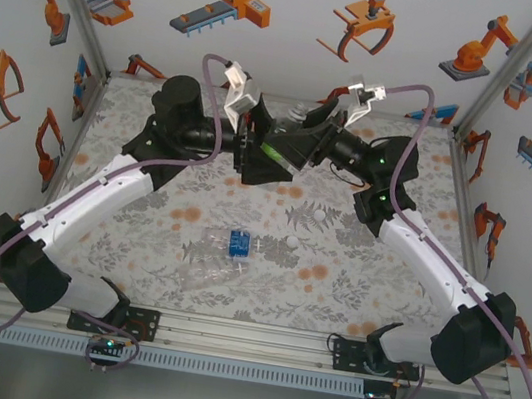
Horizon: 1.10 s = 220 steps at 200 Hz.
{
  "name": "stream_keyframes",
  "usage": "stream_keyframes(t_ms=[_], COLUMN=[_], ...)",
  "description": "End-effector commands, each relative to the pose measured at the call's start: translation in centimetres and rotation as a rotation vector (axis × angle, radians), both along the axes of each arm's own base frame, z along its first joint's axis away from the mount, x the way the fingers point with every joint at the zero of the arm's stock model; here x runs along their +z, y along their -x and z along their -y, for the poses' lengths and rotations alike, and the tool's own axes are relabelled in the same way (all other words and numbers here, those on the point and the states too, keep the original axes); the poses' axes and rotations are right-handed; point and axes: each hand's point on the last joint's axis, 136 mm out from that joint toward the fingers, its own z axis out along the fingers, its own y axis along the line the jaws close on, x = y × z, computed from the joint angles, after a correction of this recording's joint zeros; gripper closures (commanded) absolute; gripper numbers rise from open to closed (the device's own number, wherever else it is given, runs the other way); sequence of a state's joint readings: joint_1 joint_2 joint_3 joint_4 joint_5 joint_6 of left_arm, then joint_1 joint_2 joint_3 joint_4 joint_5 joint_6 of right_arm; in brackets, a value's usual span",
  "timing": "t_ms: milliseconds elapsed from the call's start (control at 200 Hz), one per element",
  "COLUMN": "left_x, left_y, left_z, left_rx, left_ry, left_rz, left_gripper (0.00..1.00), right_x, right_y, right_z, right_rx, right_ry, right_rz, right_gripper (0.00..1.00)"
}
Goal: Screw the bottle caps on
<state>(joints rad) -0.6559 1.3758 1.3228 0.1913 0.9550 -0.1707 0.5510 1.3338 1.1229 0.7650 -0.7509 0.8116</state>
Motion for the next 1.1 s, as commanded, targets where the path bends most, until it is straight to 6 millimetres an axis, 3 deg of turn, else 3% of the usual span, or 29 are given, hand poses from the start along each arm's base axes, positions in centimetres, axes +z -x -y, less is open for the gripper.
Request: stream_keyframes(t_ms=[0,160,736,876,1096], left_x=[-0.7,-0.8,-1.8,-2.2,-1.9], left_y=[0.4,0.0,0.0,-0.8,-0.3], left_z=[-0.1,0.1,0.1,-0.2,-0.9], left_rx=[-0.016,-0.005,-0.003,0.059,0.063], left_ry=[-0.048,-0.054,-0.054,-0.056,-0.005], left_rz=[-0.017,-0.042,-0.131,-0.123,-0.073], left_gripper=[0.29,0.29,0.29,0.24,0.14], right_x=[1.9,2.0,3.7,4.2,4.7], right_y=[2.2,2.7,4.1,4.7,4.8], right_z=[0.5,0.7,1.6,1.7,1.9], right_rx=[0.037,0.033,-0.001,0.015,0.008], right_ry=[-0.026,-0.025,-0.039,-0.045,-0.054], right_rz=[0.091,0.114,0.23,0.256,0.276], right_gripper=[0.66,0.73,0.78,0.78,0.79])
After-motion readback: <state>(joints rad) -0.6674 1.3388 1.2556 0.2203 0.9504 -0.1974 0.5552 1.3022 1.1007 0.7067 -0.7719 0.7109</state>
